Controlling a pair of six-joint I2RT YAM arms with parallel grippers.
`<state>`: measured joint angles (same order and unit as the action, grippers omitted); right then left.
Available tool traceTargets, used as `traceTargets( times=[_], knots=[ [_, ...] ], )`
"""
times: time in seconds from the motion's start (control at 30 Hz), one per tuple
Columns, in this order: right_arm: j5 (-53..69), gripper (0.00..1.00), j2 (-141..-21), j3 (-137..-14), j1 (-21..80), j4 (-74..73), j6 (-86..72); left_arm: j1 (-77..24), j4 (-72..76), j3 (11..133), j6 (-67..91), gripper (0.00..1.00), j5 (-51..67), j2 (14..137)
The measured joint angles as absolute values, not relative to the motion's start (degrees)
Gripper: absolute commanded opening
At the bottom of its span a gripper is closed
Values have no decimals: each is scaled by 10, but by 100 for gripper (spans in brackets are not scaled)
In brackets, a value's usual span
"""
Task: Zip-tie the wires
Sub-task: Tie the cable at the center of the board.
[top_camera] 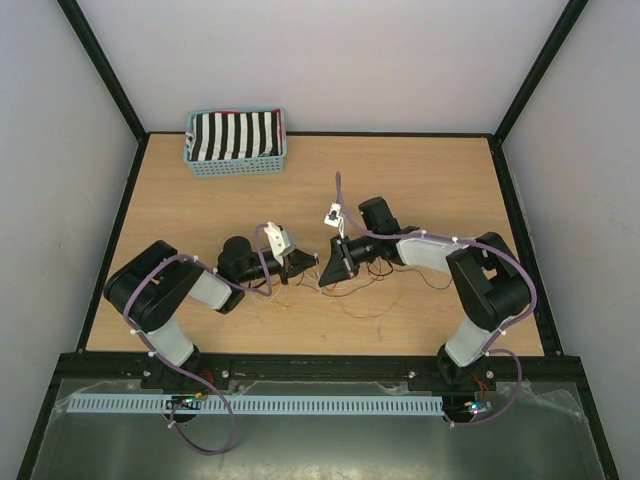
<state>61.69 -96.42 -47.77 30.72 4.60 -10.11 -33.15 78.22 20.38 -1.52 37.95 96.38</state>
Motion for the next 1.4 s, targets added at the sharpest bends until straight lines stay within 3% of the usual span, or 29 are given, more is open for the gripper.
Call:
traceTargets(
  times=[1.4],
  knots=[
    [641, 0, -988, -509, 295, -17, -58, -338, 785, 198, -68, 0, 359, 964]
  ],
)
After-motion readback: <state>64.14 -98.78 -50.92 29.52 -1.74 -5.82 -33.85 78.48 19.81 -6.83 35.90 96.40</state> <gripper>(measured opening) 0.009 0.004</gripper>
